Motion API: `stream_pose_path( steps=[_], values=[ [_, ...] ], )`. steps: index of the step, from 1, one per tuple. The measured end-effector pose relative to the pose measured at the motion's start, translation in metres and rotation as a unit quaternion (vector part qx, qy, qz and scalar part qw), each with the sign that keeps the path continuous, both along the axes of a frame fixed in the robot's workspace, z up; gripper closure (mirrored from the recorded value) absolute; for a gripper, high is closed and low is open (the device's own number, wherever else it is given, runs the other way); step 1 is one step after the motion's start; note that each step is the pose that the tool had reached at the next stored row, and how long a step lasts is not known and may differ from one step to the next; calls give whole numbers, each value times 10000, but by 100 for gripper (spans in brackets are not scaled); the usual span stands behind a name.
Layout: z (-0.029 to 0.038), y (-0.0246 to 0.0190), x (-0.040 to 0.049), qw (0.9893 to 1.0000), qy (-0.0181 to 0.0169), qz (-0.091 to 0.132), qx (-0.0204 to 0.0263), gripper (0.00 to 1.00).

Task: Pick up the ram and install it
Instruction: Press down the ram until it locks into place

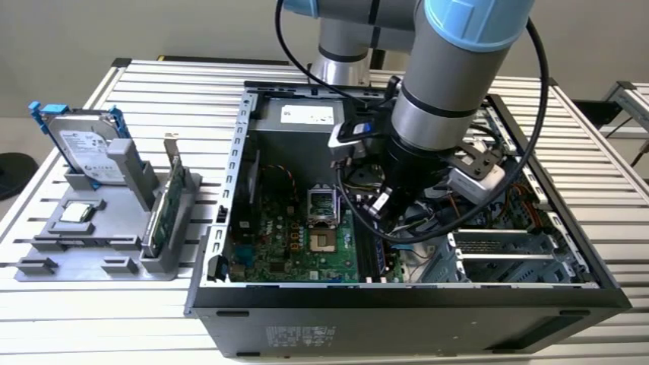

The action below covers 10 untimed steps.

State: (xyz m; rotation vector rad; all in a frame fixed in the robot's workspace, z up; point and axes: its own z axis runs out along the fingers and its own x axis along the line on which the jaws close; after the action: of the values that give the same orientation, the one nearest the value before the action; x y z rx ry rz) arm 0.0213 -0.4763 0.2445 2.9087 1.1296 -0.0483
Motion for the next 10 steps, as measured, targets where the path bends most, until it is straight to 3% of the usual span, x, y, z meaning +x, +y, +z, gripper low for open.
stream_pose_path(
  steps=[10],
  values=[
    [-1, 2, 0, 9994, 0, 356, 1, 100]
  ],
)
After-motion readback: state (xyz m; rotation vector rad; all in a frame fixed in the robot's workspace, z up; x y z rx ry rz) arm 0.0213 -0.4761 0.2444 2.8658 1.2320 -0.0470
